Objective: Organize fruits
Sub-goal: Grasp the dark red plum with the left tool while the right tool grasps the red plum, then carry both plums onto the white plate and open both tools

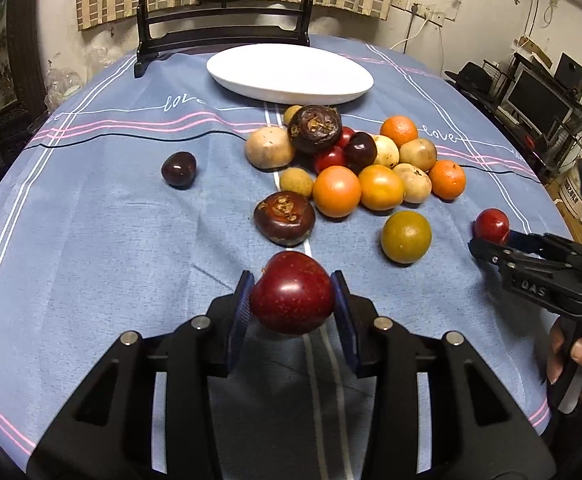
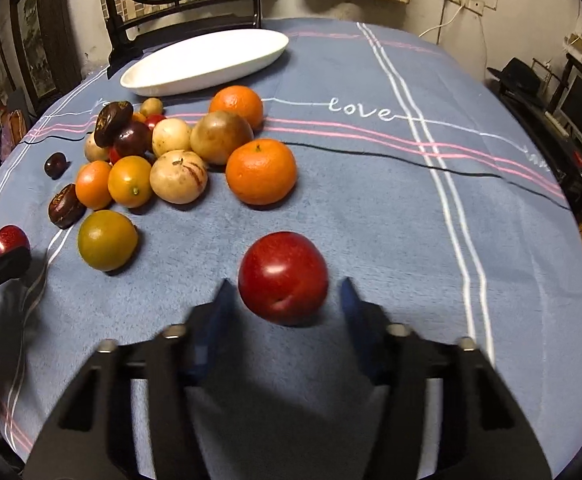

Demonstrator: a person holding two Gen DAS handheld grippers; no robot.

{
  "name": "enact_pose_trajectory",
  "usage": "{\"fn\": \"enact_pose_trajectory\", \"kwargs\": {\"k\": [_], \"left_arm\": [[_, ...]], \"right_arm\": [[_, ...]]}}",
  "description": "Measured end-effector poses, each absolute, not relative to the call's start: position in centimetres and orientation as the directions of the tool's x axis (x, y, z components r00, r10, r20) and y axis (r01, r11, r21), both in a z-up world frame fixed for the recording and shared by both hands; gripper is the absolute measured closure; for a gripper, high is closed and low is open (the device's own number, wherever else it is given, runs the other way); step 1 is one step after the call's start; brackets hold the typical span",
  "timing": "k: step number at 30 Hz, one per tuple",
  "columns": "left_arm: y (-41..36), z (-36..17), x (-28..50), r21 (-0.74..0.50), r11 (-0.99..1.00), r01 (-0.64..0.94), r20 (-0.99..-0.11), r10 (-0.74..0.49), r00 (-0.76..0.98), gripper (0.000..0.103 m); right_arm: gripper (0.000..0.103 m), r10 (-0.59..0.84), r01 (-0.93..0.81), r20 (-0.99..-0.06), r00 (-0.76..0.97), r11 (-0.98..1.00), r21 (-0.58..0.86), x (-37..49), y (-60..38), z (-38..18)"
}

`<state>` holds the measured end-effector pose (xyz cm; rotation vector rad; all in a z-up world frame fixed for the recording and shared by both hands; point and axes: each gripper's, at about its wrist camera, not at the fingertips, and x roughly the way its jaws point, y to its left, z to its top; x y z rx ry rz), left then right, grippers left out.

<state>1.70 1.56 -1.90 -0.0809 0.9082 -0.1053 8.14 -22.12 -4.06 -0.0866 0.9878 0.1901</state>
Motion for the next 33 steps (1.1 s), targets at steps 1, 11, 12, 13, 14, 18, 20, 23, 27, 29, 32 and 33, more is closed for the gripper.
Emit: {"fn": "enact_pose_trajectory", "kwargs": {"k": [1, 11, 12, 13, 14, 18, 20, 23, 27, 29, 32, 33], "left_arm": [[1.7, -1.9, 1.7, -0.114, 0.992, 0.057, -0.781, -0.125, 0.612, 0.063], [2.9, 0.0, 2.8, -0.107, 0.989, 0.101, -0.767, -0.147, 0.625, 0.063], [2.9, 0.5, 3.2, -0.094, 0.989, 0.113, -0.76, -0.145, 0.633, 0.063], [2.9, 1.1, 3.6, -0.082, 0.989, 0.124, -0.754, -0.143, 0.642, 0.063], [2.9, 1.8, 4.3, -0.073, 0.987, 0.14, -0.746, -0.148, 0.65, 0.063], [3.1, 3.6, 7.3, -0.055, 0.986, 0.155, -0.741, -0.145, 0.655, 0.063], [3.1, 4.5, 9.2, -0.047, 0.986, 0.16, -0.737, -0.143, 0.66, 0.063], [3.1, 5.8, 12.8, -0.046, 0.987, 0.157, -0.737, -0.139, 0.662, 0.063], [2.5, 5.9, 18.8, -0.032, 0.99, 0.135, -0.759, -0.112, 0.641, 0.063], [2.2, 5.2, 21.8, -0.026, 0.993, 0.114, -0.774, -0.092, 0.627, 0.063], [1.8, 3.3, 26.0, -0.031, 0.995, 0.092, -0.807, -0.079, 0.586, 0.063], [1.7, 2.7, 27.4, -0.04, 0.996, 0.083, -0.817, -0.081, 0.571, 0.063]], "right_arm": [[0.062, 0.125, -0.194, -0.83, 0.543, 0.981, 0.021, 8.1, -22.2, -4.0], [0.062, 0.238, -0.21, -0.798, 0.554, 0.967, 0.143, 7.8, -23.7, -2.1], [0.062, 0.258, -0.23, -0.784, 0.564, 0.961, 0.151, 7.9, -23.5, -1.2], [0.062, 0.269, -0.246, -0.775, 0.572, 0.957, 0.152, 8.0, -23.3, -0.5], [0.062, 0.281, -0.266, -0.762, 0.583, 0.953, 0.148, 8.2, -23.0, 0.4], [0.062, 0.307, -0.319, -0.73, 0.611, 0.939, 0.128, 10.7, -21.5, 3.2], [0.062, 0.303, -0.336, -0.72, 0.625, 0.936, 0.103, 12.5, -20.4, 4.2], [0.062, 0.322, -0.36, -0.713, 0.623, 0.927, 0.104, 15.7, -18.9, 4.9], [0.062, 0.325, -0.354, -0.714, 0.62, 0.928, 0.115, 20.7, -16.9, 4.8], [0.062, 0.322, -0.348, -0.725, 0.609, 0.93, 0.12, 23.3, -16.0, 4.1], [0.062, 0.308, -0.345, -0.753, 0.582, 0.932, 0.115, 26.8, -14.5, 2.7], [0.062, 0.298, -0.345, -0.763, 0.574, 0.933, 0.105, 27.8, -14.0, 2.2]]}}
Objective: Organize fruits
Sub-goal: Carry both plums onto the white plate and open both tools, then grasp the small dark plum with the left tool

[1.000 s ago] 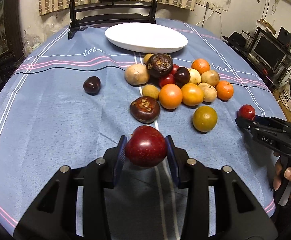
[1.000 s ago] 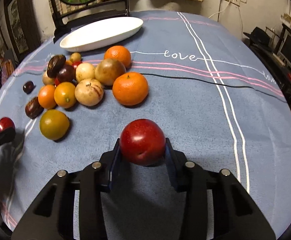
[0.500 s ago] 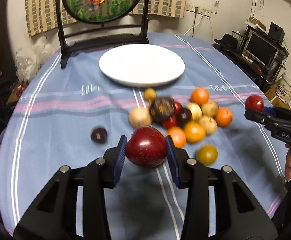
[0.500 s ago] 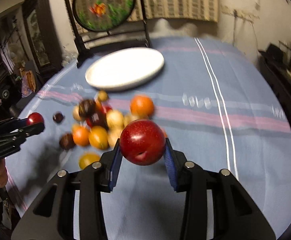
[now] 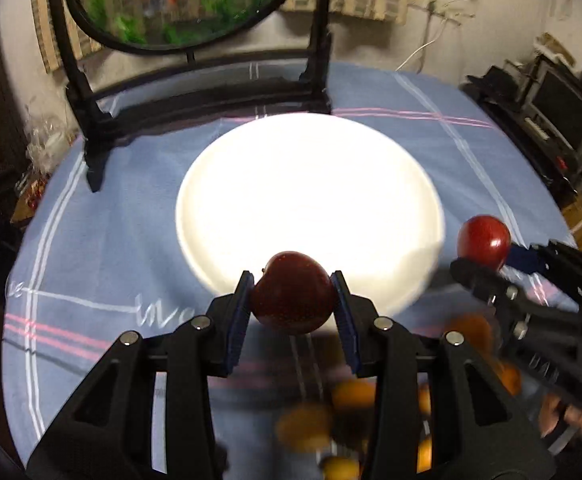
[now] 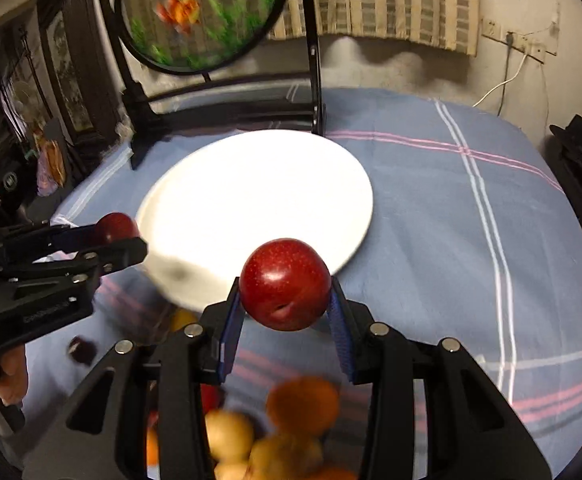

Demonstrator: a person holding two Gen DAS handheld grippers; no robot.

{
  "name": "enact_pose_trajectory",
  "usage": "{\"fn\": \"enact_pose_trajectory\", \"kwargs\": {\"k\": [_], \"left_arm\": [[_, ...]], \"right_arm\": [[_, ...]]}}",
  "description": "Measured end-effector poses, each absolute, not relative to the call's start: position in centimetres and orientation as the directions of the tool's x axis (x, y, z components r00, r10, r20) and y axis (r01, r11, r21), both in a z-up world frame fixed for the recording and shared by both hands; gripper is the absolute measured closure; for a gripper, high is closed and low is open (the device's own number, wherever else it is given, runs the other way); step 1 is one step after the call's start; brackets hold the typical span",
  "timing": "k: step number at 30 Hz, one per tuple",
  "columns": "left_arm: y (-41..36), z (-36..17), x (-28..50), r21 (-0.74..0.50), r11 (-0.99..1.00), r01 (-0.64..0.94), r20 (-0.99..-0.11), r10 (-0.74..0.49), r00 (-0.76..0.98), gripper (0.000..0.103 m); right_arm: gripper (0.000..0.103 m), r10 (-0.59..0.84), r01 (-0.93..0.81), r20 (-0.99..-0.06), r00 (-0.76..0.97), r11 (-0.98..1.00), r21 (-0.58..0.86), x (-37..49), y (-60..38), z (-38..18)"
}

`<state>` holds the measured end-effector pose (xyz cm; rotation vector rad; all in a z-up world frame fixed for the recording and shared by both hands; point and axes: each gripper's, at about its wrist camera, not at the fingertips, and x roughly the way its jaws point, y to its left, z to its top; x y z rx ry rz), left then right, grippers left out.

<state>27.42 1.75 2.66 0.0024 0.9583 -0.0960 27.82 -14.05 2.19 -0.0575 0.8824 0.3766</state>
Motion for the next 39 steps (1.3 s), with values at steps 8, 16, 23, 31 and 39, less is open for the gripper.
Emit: {"fn": "enact_pose_trajectory", "kwargs": {"k": [8, 16, 23, 31, 39], "left_arm": [[2.6, -1.0, 33.6, -0.078, 0.997, -0.003, -0.862, -0.066, 0.503, 0.062], [3.9, 2.7, 31.5, -0.06, 0.997, -0.046, -0.777, -0.018, 0.629, 0.023], [5.2, 4.7, 24.8, -0.055, 0.998, -0.041, -0.726, -0.011, 0.688, 0.011], [4.9, 2.7, 16.0, 0.014, 1.0, 0.017, -0.726, -0.002, 0.687, 0.01], [5.4, 1.4, 12.7, 0.017, 1.0, 0.008, -0.724, 0.007, 0.69, 0.007]], "right_arm": [[0.061, 0.238, -0.339, -0.846, 0.478, 0.938, 0.072, 34.3, -11.9, -1.5], [0.04, 0.227, -0.299, -0.772, 0.594, 0.953, 0.051, 33.2, -13.6, 1.2], [0.04, 0.265, -0.295, -0.738, 0.621, 0.951, 0.093, 26.7, -17.0, 3.3], [0.038, 0.218, -0.26, -0.728, 0.65, 0.964, 0.057, 18.3, -19.3, 2.7], [0.038, 0.235, -0.226, -0.751, 0.617, 0.967, 0.118, 15.0, -20.9, -0.3]]}}
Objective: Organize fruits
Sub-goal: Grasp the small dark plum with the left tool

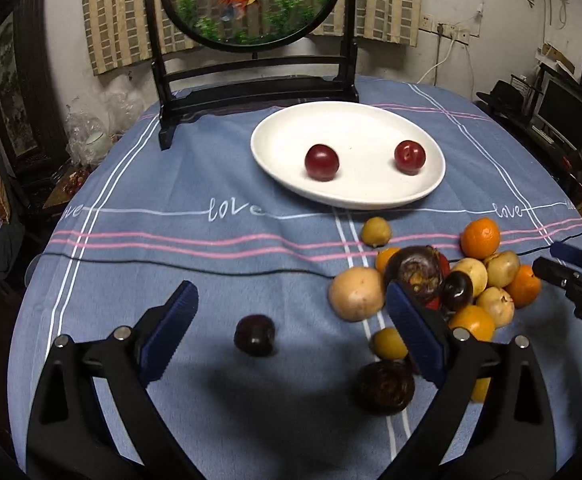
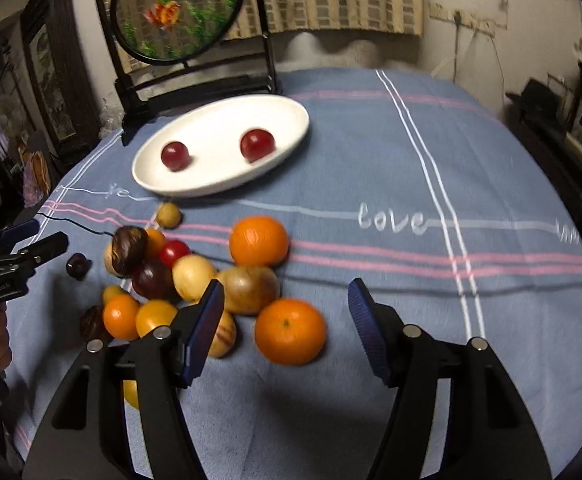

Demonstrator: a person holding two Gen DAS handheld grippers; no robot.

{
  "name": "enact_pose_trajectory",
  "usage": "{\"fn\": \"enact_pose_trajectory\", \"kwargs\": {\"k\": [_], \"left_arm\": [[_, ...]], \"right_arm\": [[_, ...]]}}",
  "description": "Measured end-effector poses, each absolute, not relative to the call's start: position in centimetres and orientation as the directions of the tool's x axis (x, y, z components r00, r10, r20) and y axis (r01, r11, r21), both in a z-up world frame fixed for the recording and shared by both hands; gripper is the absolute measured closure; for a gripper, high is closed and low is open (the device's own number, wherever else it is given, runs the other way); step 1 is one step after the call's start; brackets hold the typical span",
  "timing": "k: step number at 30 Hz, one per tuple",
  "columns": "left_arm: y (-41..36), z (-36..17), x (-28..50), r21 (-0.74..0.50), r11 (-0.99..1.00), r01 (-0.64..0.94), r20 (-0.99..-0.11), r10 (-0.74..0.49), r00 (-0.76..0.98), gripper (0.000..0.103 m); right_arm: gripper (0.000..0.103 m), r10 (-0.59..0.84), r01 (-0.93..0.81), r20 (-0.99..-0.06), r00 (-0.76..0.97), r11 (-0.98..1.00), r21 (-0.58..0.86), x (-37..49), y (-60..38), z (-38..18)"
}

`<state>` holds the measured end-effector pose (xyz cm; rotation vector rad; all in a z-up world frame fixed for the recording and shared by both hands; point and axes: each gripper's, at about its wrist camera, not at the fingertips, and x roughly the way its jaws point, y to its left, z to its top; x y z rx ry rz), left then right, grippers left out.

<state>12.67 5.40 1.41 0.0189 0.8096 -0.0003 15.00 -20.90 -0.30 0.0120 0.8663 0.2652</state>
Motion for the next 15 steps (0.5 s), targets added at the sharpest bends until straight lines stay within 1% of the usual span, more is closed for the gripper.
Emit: {"fn": "enact_pose_trajectory", "kwargs": {"k": [5, 7, 10, 15], "left_arm": [[5.6, 0.1, 11.9, 0.044, 0.998, 0.037, -0.731, 0.007, 0.682, 0.006], [5.9, -0.6, 11.8, 0.063, 0.998, 0.03, -0.739, 0.026, 0.673, 0.006], [6.5, -1.2, 11.9, 0.049, 0.999, 0.021, -0.747, 0.023, 0.664, 0.007], [6.9, -1.9, 12.0, 0.056, 0.998, 0.013, -0.743, 0.033, 0.669, 0.007]], "right_arm": [[0.038, 0.209, -0.225, -0.745, 0.634, 0.971, 0.081, 13.9, -21.2, -1.1], [0.038, 0.26, -0.24, -0.741, 0.62, 0.961, 0.136, 13.7, -21.9, -1.5], [0.038, 0.355, -0.239, -0.732, 0.582, 0.935, 0.263, 14.2, -23.0, -2.1], [0.038, 0.346, -0.196, -0.737, 0.58, 0.938, 0.286, 14.4, -23.8, -2.4]]}}
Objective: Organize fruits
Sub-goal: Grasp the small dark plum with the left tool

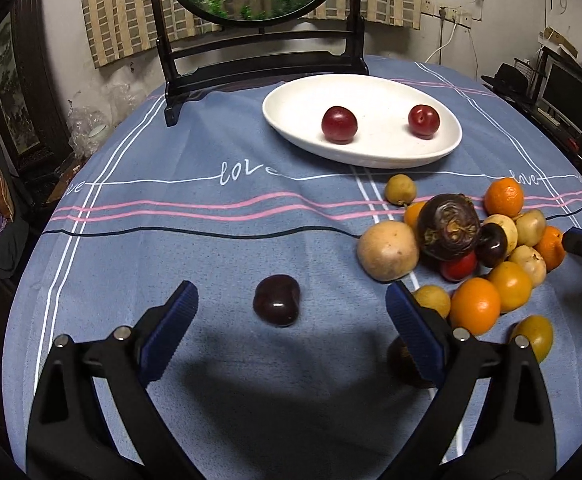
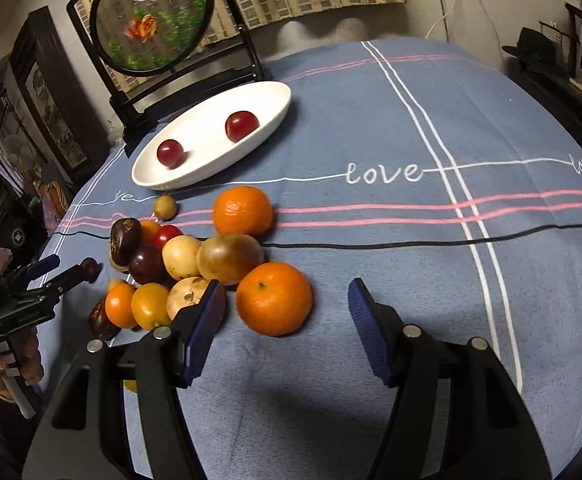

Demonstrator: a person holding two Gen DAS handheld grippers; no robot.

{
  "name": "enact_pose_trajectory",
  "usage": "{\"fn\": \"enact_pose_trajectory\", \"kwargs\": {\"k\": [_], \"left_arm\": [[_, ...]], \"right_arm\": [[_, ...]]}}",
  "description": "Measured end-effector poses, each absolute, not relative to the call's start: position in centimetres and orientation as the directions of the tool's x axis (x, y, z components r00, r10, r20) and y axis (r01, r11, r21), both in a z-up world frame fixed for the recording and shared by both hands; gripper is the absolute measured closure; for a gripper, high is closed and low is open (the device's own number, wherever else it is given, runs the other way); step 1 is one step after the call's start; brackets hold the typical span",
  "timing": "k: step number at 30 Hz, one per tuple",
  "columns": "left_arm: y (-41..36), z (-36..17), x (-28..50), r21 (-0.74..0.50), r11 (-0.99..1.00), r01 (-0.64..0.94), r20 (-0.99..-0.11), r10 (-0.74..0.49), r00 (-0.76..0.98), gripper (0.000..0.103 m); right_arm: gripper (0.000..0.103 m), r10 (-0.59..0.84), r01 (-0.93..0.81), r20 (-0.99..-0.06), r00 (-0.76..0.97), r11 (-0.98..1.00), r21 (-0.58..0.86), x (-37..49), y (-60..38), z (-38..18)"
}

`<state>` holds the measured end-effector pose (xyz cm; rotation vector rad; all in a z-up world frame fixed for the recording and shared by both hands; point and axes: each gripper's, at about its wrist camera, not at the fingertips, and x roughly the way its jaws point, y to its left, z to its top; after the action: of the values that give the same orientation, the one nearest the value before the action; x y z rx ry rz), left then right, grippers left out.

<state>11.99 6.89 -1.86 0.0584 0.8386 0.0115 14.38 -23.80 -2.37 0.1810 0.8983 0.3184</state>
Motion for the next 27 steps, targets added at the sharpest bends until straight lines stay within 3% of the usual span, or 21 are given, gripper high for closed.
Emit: {"fn": "enact_pose_trajectory", "kwargs": {"k": [4, 5, 6, 7, 8, 15, 27], "left_arm": [[7.5, -2.8, 12.7, 0.032, 0.999, -0.014, -0.759, 0.034, 0.651, 0.011], [7.7, -3.0, 12.9, 0.021, 1.0, -0.021, -0.765, 0.029, 0.643, 0.026], [7.9, -3.3, 13.1, 0.003, 1.0, -0.019, -0.778, 0.014, 0.628, 0.054], [8.1, -3.8, 13.5, -0.032, 0.999, -0.015, -0.8, -0.016, 0.6, 0.069], [8.3, -4.3, 13.8, -0.051, 0.999, -0.019, -0.814, -0.03, 0.579, 0.075], [7.2, -4.6, 13.3, 0.03, 0.999, 0.011, -0.785, 0.017, 0.62, 0.075], [7.6, -4.6, 13.6, 0.001, 1.0, 0.011, -0.778, -0.006, 0.628, 0.075]], "right_arm": [[0.038, 0.348, -0.22, -0.738, 0.578, 0.937, 0.27, 14.1, -23.2, -2.2], [0.038, 0.346, -0.23, -0.737, 0.581, 0.938, 0.259, 14.0, -22.9, -2.1], [0.038, 0.345, -0.238, -0.736, 0.582, 0.938, 0.252, 13.9, -22.8, -2.0], [0.038, 0.347, -0.245, -0.736, 0.581, 0.937, 0.248, 13.8, -22.6, -2.0], [0.038, 0.352, -0.255, -0.737, 0.578, 0.935, 0.247, 13.8, -22.4, -2.0], [0.038, 0.33, -0.308, -0.736, 0.592, 0.936, 0.172, 13.1, -21.1, -1.6], [0.038, 0.154, -0.284, -0.814, 0.559, 0.959, -0.014, 13.8, -20.1, -4.1]]}}
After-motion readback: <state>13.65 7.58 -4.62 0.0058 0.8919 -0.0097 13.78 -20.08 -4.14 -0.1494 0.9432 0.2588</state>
